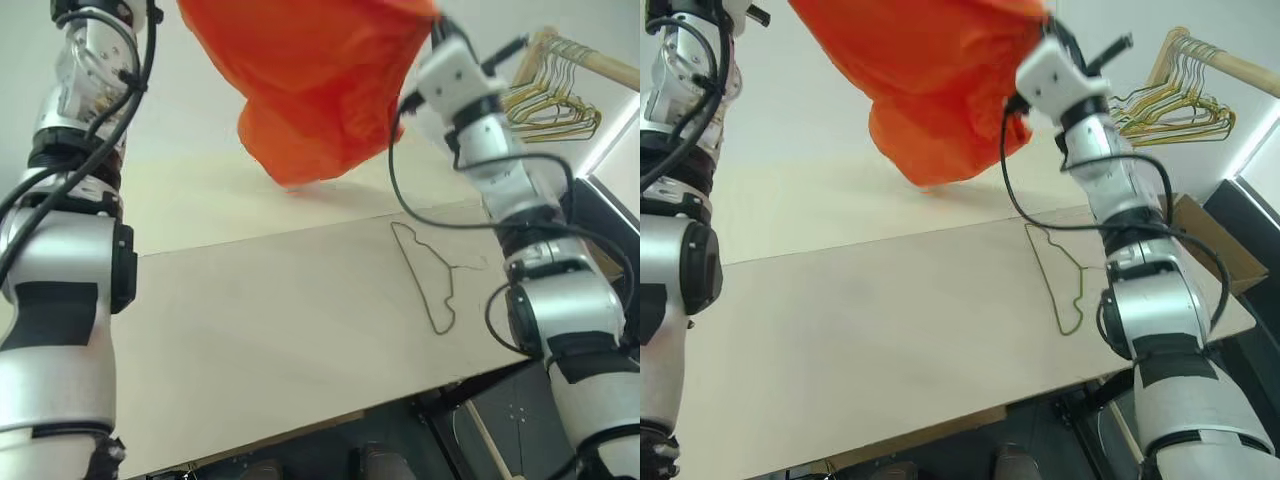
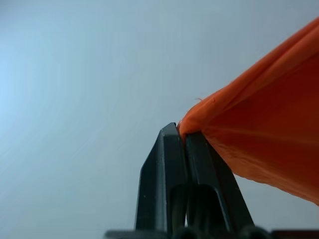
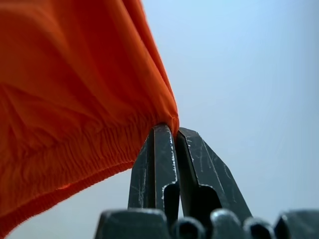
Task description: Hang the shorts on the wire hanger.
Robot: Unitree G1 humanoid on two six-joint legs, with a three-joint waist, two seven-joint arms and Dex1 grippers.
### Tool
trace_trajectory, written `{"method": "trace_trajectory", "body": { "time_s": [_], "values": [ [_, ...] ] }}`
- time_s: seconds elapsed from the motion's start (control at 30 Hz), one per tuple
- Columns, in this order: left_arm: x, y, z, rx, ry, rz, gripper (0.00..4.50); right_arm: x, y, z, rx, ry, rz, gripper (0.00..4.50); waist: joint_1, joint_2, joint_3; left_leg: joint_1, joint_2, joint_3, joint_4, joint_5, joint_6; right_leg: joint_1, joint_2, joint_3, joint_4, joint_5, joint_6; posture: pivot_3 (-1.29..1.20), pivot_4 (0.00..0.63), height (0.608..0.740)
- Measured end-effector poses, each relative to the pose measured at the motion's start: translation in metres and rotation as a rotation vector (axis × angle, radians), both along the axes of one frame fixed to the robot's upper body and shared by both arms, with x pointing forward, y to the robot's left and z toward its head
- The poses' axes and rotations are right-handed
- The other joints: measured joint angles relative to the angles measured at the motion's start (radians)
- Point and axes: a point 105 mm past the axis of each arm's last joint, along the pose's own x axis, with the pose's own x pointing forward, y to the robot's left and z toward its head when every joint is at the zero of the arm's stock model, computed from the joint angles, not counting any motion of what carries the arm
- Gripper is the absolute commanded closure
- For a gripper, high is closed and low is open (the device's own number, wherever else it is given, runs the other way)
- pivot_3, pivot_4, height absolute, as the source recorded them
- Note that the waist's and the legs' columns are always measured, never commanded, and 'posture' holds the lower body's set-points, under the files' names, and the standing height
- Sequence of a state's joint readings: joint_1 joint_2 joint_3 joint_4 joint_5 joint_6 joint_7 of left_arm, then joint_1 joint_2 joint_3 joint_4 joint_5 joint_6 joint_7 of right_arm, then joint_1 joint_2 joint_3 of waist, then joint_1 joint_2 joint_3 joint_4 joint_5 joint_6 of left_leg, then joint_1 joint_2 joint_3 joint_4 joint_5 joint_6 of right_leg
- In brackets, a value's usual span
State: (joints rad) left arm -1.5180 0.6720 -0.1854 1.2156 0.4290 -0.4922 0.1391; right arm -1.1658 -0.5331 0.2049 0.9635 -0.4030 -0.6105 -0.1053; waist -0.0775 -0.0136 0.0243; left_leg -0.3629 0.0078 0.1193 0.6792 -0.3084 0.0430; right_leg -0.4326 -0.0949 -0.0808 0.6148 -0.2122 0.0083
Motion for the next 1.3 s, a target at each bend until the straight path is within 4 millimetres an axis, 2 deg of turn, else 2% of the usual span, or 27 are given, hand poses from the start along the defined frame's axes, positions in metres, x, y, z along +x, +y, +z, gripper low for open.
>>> {"method": "trace_trajectory", "body": {
  "time_s": [0.1, 0.17, 0.23, 0.3, 0.4, 0.57, 0.67, 0.83, 0.97, 1.07, 1.3],
  "values": [
    [0.010, 0.004, -0.063, 0.056, 0.187, -0.108, 4.48, -0.006, -0.007, -0.052, -0.121, 0.127, 0.048, 4.50, -0.006, 0.002, 0.001, 0.010, 0.003, 0.001, 0.001, 0.001, -0.001, 0.010, 0.001, 0.000, 0.000, 0.000, 0.000, 0.02, 0.000, 0.740],
    [0.007, 0.010, -0.099, 0.058, 0.293, -0.182, 4.48, -0.014, -0.010, -0.072, -0.181, 0.182, 0.091, 4.50, -0.015, 0.002, 0.001, 0.010, 0.005, 0.001, 0.003, 0.001, -0.002, 0.010, 0.002, 0.001, 0.002, 0.001, -0.001, 0.02, 0.000, 0.740],
    [-0.006, 0.011, -0.134, 0.092, 0.403, -0.282, 4.48, -0.026, -0.007, -0.089, -0.239, 0.234, 0.166, 4.50, -0.024, 0.002, 0.001, 0.012, 0.007, 0.000, 0.003, 0.001, -0.002, 0.009, 0.003, 0.005, 0.005, 0.001, -0.001, 0.03, 0.000, 0.740],
    [-0.029, 0.005, -0.172, 0.146, 0.556, -0.410, 4.48, -0.039, -0.002, -0.112, -0.297, 0.308, 0.254, 4.50, -0.036, 0.002, 0.001, 0.013, 0.007, -0.002, 0.003, 0.001, -0.002, 0.008, 0.003, 0.009, 0.007, 0.000, -0.001, 0.03, 0.000, 0.740],
    [-0.064, 0.000, -0.204, 0.228, 0.771, -0.524, 4.48, -0.058, 0.016, -0.137, -0.372, 0.392, 0.390, 4.50, -0.044, 0.002, 0.001, 0.013, 0.008, -0.002, 0.005, 0.001, -0.002, 0.007, 0.003, 0.011, 0.010, 0.000, -0.001, 0.05, 0.000, 0.740],
    [-0.119, 0.020, -0.219, 0.385, 1.100, -0.552, 4.48, -0.088, 0.028, -0.163, -0.469, 0.499, 0.548, 4.50, -0.019, 0.002, 0.002, 0.019, 0.009, -0.001, 0.007, 0.000, 0.000, 0.010, 0.001, 0.015, 0.011, 0.000, -0.002, 0.06, 0.000, 0.740],
    [-0.155, 0.027, -0.241, 0.479, 1.335, -0.587, 4.48, -0.105, 0.028, -0.185, -0.553, 0.581, 0.608, 4.50, 0.013, 0.002, 0.002, 0.026, 0.008, 0.002, 0.007, -0.002, 0.004, 0.013, -0.001, 0.019, 0.014, -0.001, -0.002, 0.06, 0.000, 0.740],
    [-0.210, 0.024, -0.277, 0.555, 1.613, -0.672, 4.48, -0.125, 0.021, -0.205, -0.713, 0.636, 0.662, 4.50, 0.056, 0.002, 0.002, 0.024, 0.009, 0.004, 0.011, -0.003, 0.005, 0.012, -0.001, 0.020, 0.016, -0.002, -0.003, 0.06, 0.000, 0.740],
    [-0.233, 0.014, -0.282, 0.551, 1.671, -0.693, 4.48, -0.136, 0.011, -0.216, -0.825, 0.663, 0.677, 4.50, 0.065, 0.002, 0.002, 0.023, 0.009, 0.004, 0.015, -0.004, 0.006, 0.012, -0.001, 0.021, 0.016, -0.002, -0.004, 0.05, 0.000, 0.740],
    [-0.256, 0.001, -0.291, 0.509, 1.716, -0.740, 4.48, -0.146, -0.004, -0.229, -0.921, 0.708, 0.664, 4.50, 0.064, 0.002, 0.002, 0.022, 0.010, 0.004, 0.015, -0.004, 0.006, 0.011, 0.000, 0.021, 0.016, -0.002, -0.004, 0.05, 0.000, 0.740],
    [-0.282, -0.019, -0.296, 0.449, 1.756, -0.779, 4.48, -0.154, -0.021, -0.245, -0.985, 0.742, 0.610, 4.50, 0.063, 0.002, 0.002, 0.024, 0.010, 0.005, 0.015, -0.004, 0.005, 0.012, 0.001, 0.023, 0.016, -0.005, -0.005, 0.05, 0.000, 0.740]
  ]
}}
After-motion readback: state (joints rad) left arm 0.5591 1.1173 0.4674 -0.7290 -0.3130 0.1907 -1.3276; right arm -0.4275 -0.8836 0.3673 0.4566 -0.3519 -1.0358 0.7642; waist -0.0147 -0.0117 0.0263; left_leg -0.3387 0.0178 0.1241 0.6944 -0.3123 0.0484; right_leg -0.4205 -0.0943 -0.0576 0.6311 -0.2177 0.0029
